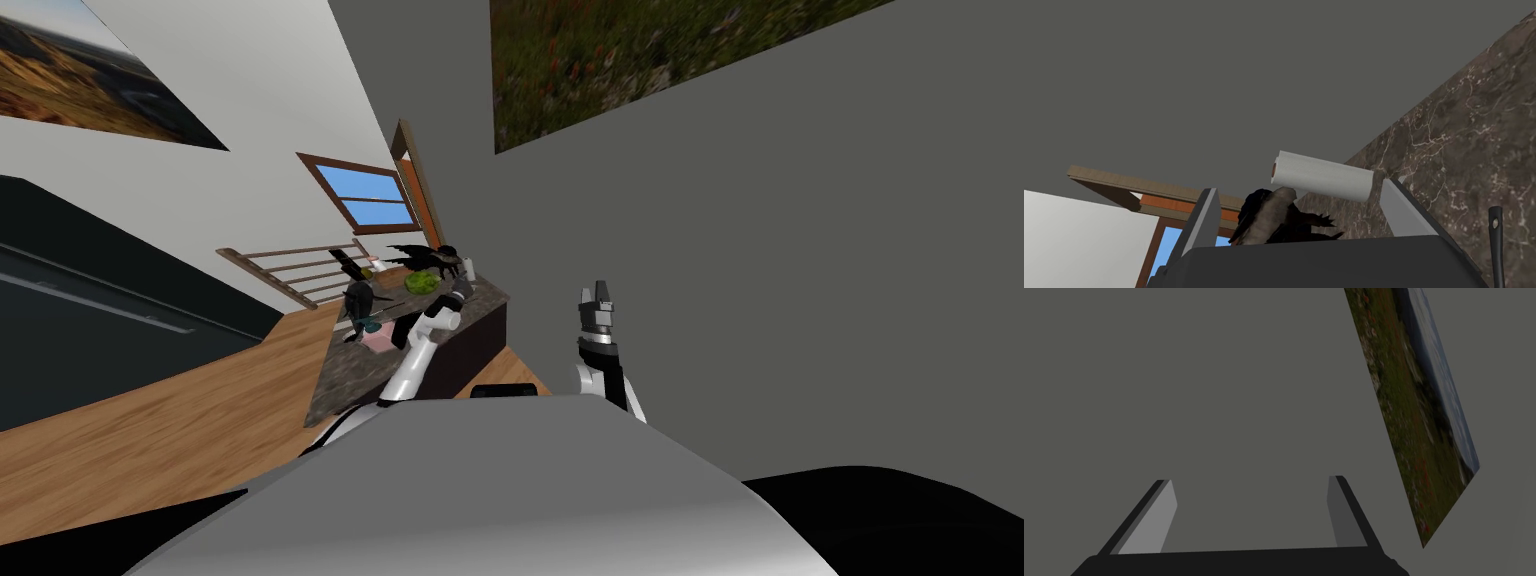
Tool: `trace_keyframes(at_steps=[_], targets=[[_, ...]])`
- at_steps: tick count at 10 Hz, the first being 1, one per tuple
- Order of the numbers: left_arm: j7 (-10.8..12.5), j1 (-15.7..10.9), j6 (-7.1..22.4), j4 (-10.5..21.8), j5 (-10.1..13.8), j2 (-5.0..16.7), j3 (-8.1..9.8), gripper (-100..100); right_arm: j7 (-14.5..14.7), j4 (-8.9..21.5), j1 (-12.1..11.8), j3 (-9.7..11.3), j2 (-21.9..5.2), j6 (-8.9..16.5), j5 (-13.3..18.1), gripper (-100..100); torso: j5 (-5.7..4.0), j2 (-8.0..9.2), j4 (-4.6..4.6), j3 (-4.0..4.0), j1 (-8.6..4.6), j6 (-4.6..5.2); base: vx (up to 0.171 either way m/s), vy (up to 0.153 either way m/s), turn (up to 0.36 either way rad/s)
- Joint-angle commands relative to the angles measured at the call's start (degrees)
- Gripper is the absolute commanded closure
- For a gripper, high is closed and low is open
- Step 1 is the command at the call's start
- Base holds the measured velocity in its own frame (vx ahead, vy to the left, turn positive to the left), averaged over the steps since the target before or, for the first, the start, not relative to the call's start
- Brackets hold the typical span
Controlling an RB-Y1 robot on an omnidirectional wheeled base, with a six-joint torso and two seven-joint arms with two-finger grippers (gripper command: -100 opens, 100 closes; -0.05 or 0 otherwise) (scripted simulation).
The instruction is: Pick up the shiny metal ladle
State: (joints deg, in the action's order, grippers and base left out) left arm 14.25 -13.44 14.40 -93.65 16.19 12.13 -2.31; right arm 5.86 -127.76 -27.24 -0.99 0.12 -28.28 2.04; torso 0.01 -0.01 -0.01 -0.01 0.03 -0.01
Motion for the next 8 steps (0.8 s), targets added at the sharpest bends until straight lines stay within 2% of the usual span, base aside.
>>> trace_keyframes(at_steps=[1, 2, 3, 4, 5, 6, 7, 8], targets=[[1.44, -2.86, 2.86, 2.86, 0.64, 0.43, 0.21, -100, 0.0, 0.0, 0.0, 0.0, 0.0, 0.0, 0.0, 0, 0.0, 0.0, 0.0, 0.0, 0.0, 0.0, 0.001, 0.01, 0.032], [1.44, -3.09, 3.53, 3.68, 0.64, 0.43, 0.21, -100, 0.0, 0.0, 0.0, 0.0, 0.0, 0.0, 0.0, 0, 0.0, -0.01, 0.0, 0.0, 0.01, 0.0, 0.002, 0.011, 0.013], [2.84, -5.21, 5.82, 5.34, 1.27, 0.81, 0.39, -100, 0.0, 0.0, 0.0, 0.0, 0.0, 0.0, 0.0, 0, 0.0, 0.0, 0.0, 0.0, 0.01, 0.0, 0.0, 0.015, 0.027], [2.84, -5.91, 6.9, 6.95, 1.27, 0.81, 0.39, -100, 0.0, 0.0, 0.0, 0.0, 0.0, 0.0, 0.0, 0, 0.0, -0.01, 0.0, 0.0, 0.03, 0.0, -0.001, 0.011, 0.013], [4.23, -8.38, 8.6, 9.16, 1.92, 1.17, 0.56, -100, 0.0, 0.0, 0.0, 0.0, 0.0, 0.0, 0.0, 0, 0.0, 0.0, 0.0, 0.0, 0.02, 0.0, -0.005, 0.011, 0.028], [4.23, -8.67, 10.29, 10.22, 1.92, 1.17, 0.56, -100, 0.0, 0.0, 0.0, 0.0, 0.0, 0.0, 0.0, 0, 0.0, 0.01, 0.0, 0.0, 0.01, 0.0, -0.003, 0.008, 0.013], [4.23, -8.67, 10.29, 10.22, 1.92, 1.17, 0.56, -100, 0.0, 0.0, 0.0, 0.0, 0.0, 0.0, 0.0, 0, 0.0, 0.01, 0.0, 0.0, 0.0, 0.0, 0.0, 0.0, 0.0], [5.63, -11.4, 12.35, 13.47, 2.57, 1.51, 0.72, -100, 0.0, 0.0, 0.0, 0.0, 0.0, 0.0, 0.0, 0, 0.0, 0.02, 0.0, 0.01, -0.02, -0.01, -0.003, 0.009, 0.035]])
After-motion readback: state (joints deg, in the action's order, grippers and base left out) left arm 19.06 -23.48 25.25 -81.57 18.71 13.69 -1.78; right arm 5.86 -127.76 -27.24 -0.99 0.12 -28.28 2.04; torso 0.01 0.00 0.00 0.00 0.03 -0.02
